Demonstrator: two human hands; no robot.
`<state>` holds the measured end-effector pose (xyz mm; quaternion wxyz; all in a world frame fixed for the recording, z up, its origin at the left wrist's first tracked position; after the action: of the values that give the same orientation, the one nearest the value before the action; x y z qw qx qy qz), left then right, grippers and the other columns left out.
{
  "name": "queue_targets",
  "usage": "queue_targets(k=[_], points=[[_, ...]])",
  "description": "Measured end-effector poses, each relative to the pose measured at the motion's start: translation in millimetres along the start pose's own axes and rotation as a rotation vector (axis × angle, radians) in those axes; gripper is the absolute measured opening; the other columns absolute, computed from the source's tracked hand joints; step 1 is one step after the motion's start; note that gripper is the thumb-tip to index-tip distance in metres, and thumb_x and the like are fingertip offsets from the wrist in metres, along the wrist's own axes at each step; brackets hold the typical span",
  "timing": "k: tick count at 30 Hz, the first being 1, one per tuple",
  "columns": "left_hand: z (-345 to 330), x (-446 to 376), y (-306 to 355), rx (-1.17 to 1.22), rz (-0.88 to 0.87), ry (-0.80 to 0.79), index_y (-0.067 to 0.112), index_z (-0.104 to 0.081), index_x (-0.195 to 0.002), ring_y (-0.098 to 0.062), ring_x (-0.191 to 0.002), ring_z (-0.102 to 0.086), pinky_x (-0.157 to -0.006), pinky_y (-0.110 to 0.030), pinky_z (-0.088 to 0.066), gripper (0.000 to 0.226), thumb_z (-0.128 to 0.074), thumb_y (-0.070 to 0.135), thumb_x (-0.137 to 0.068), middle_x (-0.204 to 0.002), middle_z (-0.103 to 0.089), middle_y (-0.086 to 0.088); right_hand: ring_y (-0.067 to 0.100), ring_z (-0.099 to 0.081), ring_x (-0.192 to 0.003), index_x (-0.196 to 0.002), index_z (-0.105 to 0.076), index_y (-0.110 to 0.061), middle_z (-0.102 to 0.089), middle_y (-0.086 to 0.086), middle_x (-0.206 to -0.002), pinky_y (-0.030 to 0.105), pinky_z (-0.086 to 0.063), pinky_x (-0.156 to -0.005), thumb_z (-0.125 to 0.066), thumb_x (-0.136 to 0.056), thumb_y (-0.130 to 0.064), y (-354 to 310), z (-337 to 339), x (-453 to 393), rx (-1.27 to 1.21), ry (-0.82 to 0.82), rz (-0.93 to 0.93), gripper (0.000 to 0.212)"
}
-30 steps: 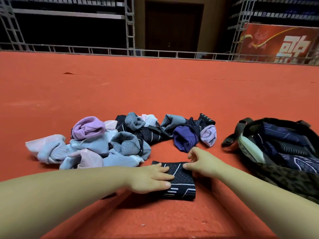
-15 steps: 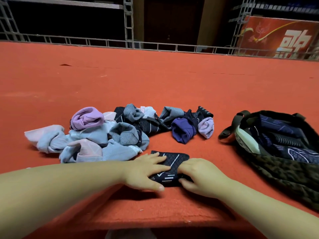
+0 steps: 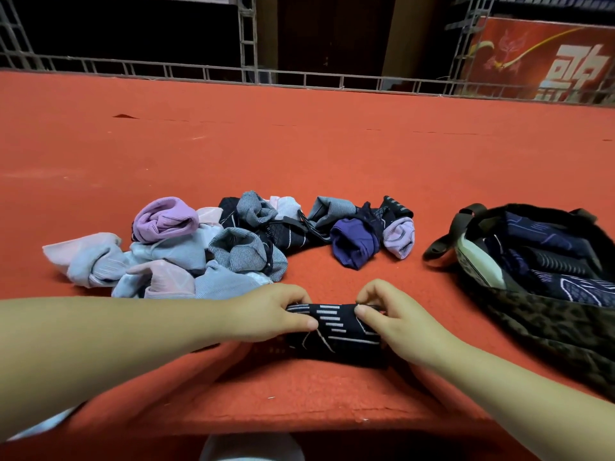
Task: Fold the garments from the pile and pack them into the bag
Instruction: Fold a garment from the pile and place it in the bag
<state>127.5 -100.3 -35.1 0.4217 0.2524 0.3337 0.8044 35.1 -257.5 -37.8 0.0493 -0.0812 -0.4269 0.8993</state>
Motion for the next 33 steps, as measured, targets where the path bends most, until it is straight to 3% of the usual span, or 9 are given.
queue_targets(k=[4, 7, 11, 15, 19, 23, 27, 31, 33], points=[[-0.8, -9.7, -12.4, 0.201, 0.145, 0.103, 0.024, -0.054, -0.082, -0.001, -0.048, -0.052, -0.049, -0.023, -0.049, 0.012, -0.062, 0.022, -0.09, -0.063, -0.053, 0.007, 0.003, -0.047, -0.07, -0.085, -0.05, -0.025, -0.055, -0.01, -0.078, 0.021, -0.038, -0.068, -0.06, -0.091, -0.022, 11.5, 3.8, -5.1, 0.024, 0.152, -0.076, 0.012], [0.5, -16.2, -19.1, 0.088, 0.188, 0.133, 0.025, -0.054, -0.082, -0.007, -0.054, -0.052, -0.045, -0.019, -0.044, 0.011, -0.062, 0.03, -0.09, -0.067, -0.054, 0.007, 0.008, -0.05, -0.074, -0.091, -0.049, -0.023, -0.059, -0.007, -0.087, 0.026, -0.039, -0.071, -0.058, -0.092, -0.025, 19.6, 0.3, -8.3, 0.131, 0.123, -0.152, 0.009], [-1.0, -20.8, -30.3, -0.12, 0.244, 0.071, 0.02, -0.053, -0.082, -0.006, -0.053, -0.05, -0.055, -0.02, -0.04, 0.021, -0.064, 0.037, -0.087, -0.059, -0.057, 0.008, 0.014, -0.054, -0.085, -0.089, -0.052, -0.024, -0.061, -0.004, -0.091, 0.031, -0.042, -0.078, -0.057, -0.092, -0.03, 22.5, -2.0, -14.1, 0.275, 0.058, -0.131, 0.009], [-1.5, -25.9, -30.1, -0.161, 0.326, -0.025, 0.018, -0.054, -0.091, -0.01, -0.052, -0.047, -0.05, -0.022, -0.037, 0.022, -0.065, 0.036, -0.085, -0.057, -0.055, 0.006, 0.015, -0.058, -0.089, -0.093, -0.059, -0.019, -0.064, -0.004, -0.094, 0.033, -0.044, -0.082, -0.055, -0.09, -0.047, 19.3, -4.1, -17.7, 0.25, -0.112, -0.162, 0.029], [-5.8, -25.8, -24.7, -0.032, 0.427, -0.189, 0.019, -0.054, -0.092, -0.008, -0.056, -0.048, -0.05, -0.019, -0.036, 0.023, -0.07, 0.033, -0.082, -0.061, -0.052, 0.004, 0.013, -0.057, -0.082, -0.097, -0.059, -0.018, -0.063, -0.004, -0.092, 0.031, -0.044, -0.074, -0.067, -0.08, -0.051, 16.1, -10.5, -18.2, 0.335, -0.351, -0.205, 0.038], [-12.5, -26.3, -22.2, 0.034, 0.421, -0.28, 0.021, -0.057, -0.077, -0.005, -0.052, -0.044, -0.048, -0.016, -0.035, 0.016, -0.07, 0.028, -0.082, -0.057, -0.048, 0.007, 0.014, -0.059, -0.076, -0.089, -0.067, -0.018, -0.067, -0.004, -0.084, 0.028, -0.044, -0.072, -0.074, -0.076, -0.045, 23.2, -11.1, -20.1, 0.183, -0.464, -0.326, 0.032], [-18.2, -30.2, -4.0, 0.336, 0.315, -0.367, 0.024, -0.062, -0.099, -0.005, -0.06, -0.055, -0.059, -0.022, -0.038, 0.025, -0.065, 0.029, -0.075, -0.072, -0.063, 0.008, 0.016, -0.061, -0.081, -0.094, -0.067, -0.018, -0.068, 0.0, -0.088, 0.029, -0.046, -0.074, -0.076, -0.076, -0.033, 22.4, -8.1, -14.5, -0.089, -0.509, -0.364, 0.025], [-19.7, -54.5, 22.8, 0.515, 0.18, -0.253, 0.02, -0.056, -0.116, -0.009, -0.062, -0.061, -0.065, -0.025, -0.048, 0.043, -0.059, 0.031, -0.075, -0.078, -0.066, 0.004, 0.017, -0.062, -0.076, -0.109, -0.06, -0.011, -0.067, 0.003, -0.089, 0.028, -0.052, -0.066, -0.072, -0.065, -0.033, 32.3, 27.1, -7.5, -0.321, -0.362, -0.451, 0.05], [-24.9, -71.8, 34.8, 0.548, 0.151, -0.184, 0.013, -0.053, -0.122, -0.011, -0.06, -0.06, -0.06, -0.024, -0.049, 0.052, -0.06, 0.032, -0.075, -0.081, -0.065, -0.001, 0.015, -0.059, -0.069, -0.099, -0.058, -0.017, -0.064, 0.0, -0.08, 0.028, -0.051, -0.064, -0.076, -0.071, -0.026, 41.3, 51.9, -2.9, -0.386, -0.236, -0.469, 0.034]])
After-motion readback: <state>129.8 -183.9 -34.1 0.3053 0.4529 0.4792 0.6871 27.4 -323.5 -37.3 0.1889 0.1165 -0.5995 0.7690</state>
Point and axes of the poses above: each hand's wrist, its own x-axis away from the middle knuckle, its own z-axis out of the back of the hand, y = z × x, the point moved 6 cm from there along -x, towards the middle knuckle
